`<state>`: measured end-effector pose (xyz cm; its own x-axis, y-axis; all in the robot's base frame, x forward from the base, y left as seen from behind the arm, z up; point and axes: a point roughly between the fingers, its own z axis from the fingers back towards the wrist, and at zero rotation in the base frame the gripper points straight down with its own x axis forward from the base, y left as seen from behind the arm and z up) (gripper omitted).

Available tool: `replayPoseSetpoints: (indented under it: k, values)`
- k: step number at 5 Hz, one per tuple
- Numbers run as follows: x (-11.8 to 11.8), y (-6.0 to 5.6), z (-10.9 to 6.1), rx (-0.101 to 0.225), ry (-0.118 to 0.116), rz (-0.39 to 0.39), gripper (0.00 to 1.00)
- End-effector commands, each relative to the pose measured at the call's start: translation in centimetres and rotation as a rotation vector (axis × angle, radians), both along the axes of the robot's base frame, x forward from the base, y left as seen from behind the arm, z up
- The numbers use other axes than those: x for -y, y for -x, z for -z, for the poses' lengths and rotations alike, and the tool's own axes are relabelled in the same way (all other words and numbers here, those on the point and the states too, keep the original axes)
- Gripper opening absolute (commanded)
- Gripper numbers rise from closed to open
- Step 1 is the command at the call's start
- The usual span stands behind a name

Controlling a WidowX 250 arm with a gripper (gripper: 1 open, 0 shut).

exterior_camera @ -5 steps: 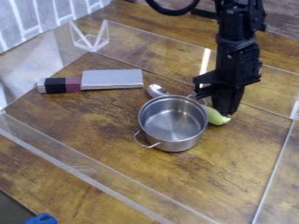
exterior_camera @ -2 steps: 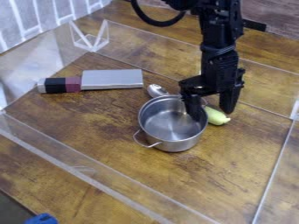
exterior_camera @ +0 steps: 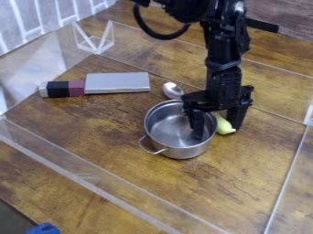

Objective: Move the toy knife to the right side of the table

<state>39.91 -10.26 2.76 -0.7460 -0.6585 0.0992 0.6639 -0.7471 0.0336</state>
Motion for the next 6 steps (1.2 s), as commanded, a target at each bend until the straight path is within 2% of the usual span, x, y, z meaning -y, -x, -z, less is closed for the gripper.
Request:
replayPoseSetpoints:
  k: [1,2,4,6]
  values:
    - [-0.8,-0.1,-1.8,0.038,0.009,-0.027,0.00]
    - [-1.0,0.9,-2.6,0.037,0.003,-0.037,0.00]
    - [0.1,2.0,-5.1,0.027,-0.011,-0.013,0.00]
    - [-0.8,1.1,-5.4,0.029,-0.003,0.014,0.00]
